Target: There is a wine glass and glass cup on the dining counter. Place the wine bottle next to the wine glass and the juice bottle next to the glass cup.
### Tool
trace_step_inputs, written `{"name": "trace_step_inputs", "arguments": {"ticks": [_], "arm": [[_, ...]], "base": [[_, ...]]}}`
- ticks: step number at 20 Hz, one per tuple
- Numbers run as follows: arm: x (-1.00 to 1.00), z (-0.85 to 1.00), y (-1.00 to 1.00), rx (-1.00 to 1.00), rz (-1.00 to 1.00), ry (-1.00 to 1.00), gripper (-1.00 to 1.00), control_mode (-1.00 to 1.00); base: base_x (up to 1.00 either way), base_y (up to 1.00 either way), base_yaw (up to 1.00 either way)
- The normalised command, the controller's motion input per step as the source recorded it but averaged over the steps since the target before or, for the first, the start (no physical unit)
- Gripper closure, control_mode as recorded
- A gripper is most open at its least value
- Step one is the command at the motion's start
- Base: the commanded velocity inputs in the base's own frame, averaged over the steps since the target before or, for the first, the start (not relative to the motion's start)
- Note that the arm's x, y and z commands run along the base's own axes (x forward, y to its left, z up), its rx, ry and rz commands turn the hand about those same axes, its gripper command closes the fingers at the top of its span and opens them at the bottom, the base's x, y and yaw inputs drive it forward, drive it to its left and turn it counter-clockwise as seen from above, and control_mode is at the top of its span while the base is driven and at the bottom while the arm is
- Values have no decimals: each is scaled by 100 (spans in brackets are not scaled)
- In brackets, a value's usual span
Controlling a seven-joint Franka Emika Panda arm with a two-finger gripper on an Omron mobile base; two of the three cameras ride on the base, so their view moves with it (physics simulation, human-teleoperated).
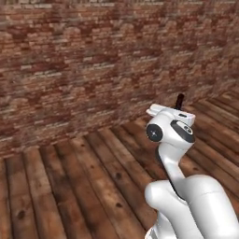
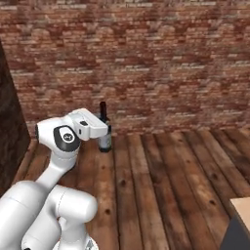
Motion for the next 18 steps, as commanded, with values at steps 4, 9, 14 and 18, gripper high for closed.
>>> {"name": "trace_step_inputs", "arguments": {"ticks": [4, 9, 14, 18], "arm": [[0, 0, 0, 0, 0, 0, 100, 100], [0, 0, 0, 0, 0, 0, 100, 100], [0, 0, 0, 0, 0, 0, 100, 100], [0, 0, 0, 0, 0, 0, 100, 100]], "base": [[66, 27, -45], [53, 29, -58], [47, 29, -65], [49, 29, -63]]}}
